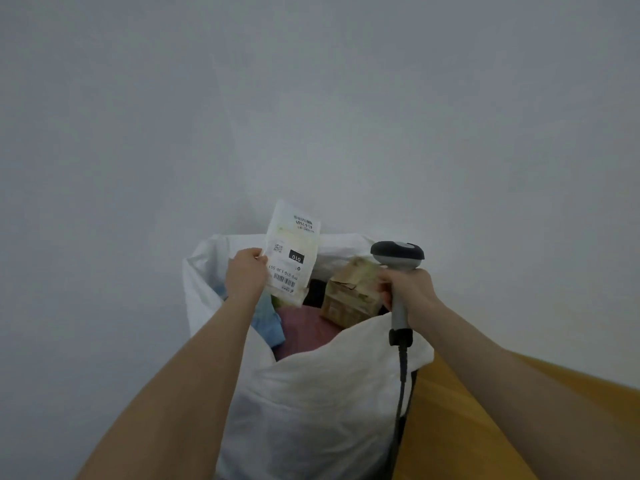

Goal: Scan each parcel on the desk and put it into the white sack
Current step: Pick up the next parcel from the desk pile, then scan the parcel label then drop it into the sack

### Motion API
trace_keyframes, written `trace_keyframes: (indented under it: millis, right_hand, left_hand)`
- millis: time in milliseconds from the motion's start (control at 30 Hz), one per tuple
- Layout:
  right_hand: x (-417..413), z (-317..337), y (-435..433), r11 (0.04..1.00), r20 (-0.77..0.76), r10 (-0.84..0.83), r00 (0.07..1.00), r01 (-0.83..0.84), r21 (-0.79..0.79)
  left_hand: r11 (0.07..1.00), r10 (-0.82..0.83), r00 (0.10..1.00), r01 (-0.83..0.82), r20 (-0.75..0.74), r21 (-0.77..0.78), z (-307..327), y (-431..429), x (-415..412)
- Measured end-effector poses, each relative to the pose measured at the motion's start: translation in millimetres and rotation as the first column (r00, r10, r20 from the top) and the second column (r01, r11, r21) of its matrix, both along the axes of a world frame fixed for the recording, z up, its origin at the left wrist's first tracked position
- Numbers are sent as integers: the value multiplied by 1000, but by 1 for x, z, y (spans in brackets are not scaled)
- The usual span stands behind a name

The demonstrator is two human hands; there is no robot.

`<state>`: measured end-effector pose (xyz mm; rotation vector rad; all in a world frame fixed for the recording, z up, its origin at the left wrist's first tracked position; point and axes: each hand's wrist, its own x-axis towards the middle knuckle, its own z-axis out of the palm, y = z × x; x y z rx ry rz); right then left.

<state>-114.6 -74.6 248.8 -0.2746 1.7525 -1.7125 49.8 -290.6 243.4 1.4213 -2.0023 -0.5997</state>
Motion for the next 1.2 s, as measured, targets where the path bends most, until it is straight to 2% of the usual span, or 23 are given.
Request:
trace_keyframes:
  millis: [67, 133, 200, 433, 567, 667, 833, 1033, 1200]
  right_hand:
    - [-5, -8, -12, 999, -19, -25, 1000, 25, 36]
    - [-12, -14, -17, 997, -30, -42, 999, 44, 67]
    - [-14, -16, -20, 996, -6, -67, 998, 67, 58]
    - [-18, -13, 7, 982, 133, -184, 974, 189, -27]
    - [-32, -15, 61, 951, 184, -301, 936, 309, -17]
    - [-42, -23, 121, 915, 200, -396, 896, 404, 2]
    - [-54, -44, 248, 846, 218, -529, 820, 530, 57]
    - [-55, -69, 428, 728, 220, -684, 696, 669, 147]
    - [-50, -80, 556, 595, 199, -803, 562, 773, 218]
  left_hand:
    - [992, -104, 979, 89, 175, 88, -19, -20, -8]
    - [979, -186, 889, 133, 418, 152, -35, -30, -16]
    - [982, -184, 829, 131, 528, 136, -44, -37, -25]
    - [958, -275, 852, 280, 446, 55, -11, -3, -103]
    - [897, -407, 842, 441, 355, -17, 5, 66, -160]
    - [835, -500, 801, 547, 329, -64, 9, 136, -196]
    - [677, -691, 600, 733, 404, 70, -15, 281, -235]
    - [489, -831, 364, 839, 421, 239, -48, 471, -262]
    - [331, -887, 186, 894, 423, 302, -65, 610, -274]
